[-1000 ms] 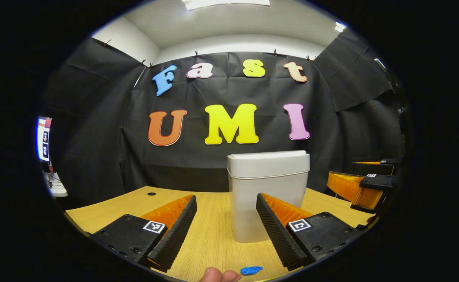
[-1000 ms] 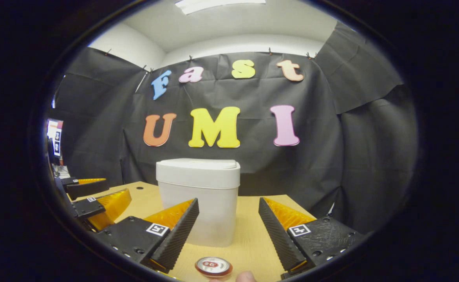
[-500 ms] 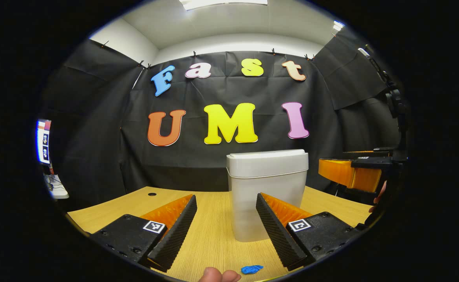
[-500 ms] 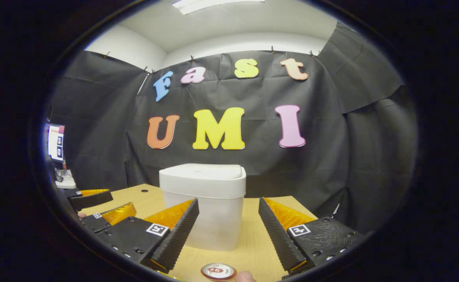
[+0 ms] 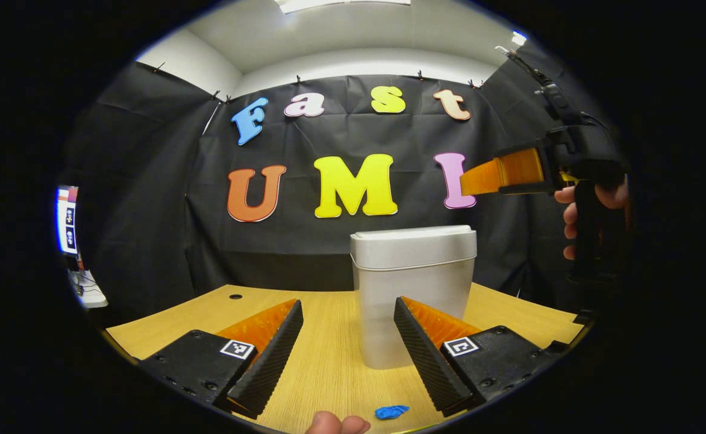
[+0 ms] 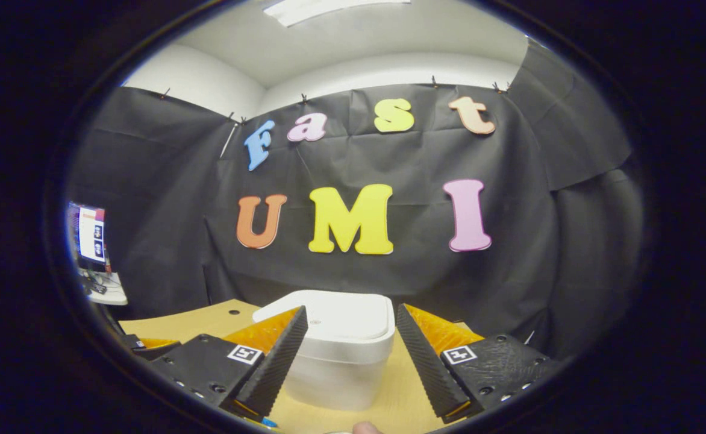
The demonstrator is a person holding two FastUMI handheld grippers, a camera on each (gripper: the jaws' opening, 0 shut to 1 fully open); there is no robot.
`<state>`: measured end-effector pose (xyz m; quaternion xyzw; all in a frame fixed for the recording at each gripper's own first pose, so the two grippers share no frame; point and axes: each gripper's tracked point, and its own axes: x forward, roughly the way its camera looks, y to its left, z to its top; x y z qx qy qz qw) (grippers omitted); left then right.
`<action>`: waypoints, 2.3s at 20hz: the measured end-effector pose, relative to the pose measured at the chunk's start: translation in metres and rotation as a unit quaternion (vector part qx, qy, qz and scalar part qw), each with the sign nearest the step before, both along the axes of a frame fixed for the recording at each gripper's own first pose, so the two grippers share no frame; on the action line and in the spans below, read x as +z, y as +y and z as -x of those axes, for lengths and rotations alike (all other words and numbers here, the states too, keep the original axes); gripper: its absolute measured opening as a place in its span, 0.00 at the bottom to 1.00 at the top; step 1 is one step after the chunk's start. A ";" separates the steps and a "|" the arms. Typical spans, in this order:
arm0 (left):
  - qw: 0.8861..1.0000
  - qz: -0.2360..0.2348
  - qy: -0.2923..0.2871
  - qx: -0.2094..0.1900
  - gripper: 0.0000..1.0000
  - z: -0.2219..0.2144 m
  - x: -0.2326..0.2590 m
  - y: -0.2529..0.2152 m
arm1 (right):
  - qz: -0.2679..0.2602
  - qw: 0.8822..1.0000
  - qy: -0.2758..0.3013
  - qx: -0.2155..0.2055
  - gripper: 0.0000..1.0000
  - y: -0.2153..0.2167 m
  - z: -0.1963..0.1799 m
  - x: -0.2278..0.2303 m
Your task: Press the lid of the desktop garbage bin to open it, pick up the crumpled paper on the desktop and throw it into the bin, then pick up the pop can on the desktop and drop it into the bin, and finally close the garbage bin lid.
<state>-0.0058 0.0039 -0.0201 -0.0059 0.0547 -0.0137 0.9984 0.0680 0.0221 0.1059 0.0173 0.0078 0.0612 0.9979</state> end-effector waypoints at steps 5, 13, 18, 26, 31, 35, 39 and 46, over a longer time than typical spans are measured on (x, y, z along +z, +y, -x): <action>1.000 -0.005 -0.004 0.019 0.98 0.000 0.003 0.015 | 0.001 0.999 0.029 0.031 0.76 0.024 -0.028 0.002; 1.000 0.007 0.011 0.025 0.98 -0.001 -0.005 0.025 | -0.016 0.992 0.095 0.082 0.02 0.048 -0.056 -0.019; 1.000 0.003 0.008 0.016 0.98 -0.003 -0.004 0.019 | -0.026 0.989 0.115 0.092 0.00 0.049 -0.064 -0.027; 1.000 -0.010 0.004 0.005 0.98 -0.002 -0.003 0.007 | -0.009 0.977 0.176 0.122 0.00 0.056 -0.072 -0.059; 1.000 -0.013 0.008 -0.001 0.98 -0.005 -0.006 0.002 | 0.009 0.967 0.214 0.138 0.01 0.053 -0.069 -0.064; 0.999 -0.033 -0.004 0.001 0.98 -0.005 0.000 0.006 | 0.037 0.980 0.165 0.106 0.01 0.048 -0.074 -0.045; 0.998 -0.056 -0.007 0.020 0.98 -0.008 -0.003 0.017 | 0.000 0.996 0.067 0.052 0.80 0.022 -0.074 0.003; 1.000 0.002 0.002 0.006 0.98 -0.011 -0.007 0.020 | -0.033 0.998 0.013 0.043 0.95 0.005 -0.057 0.038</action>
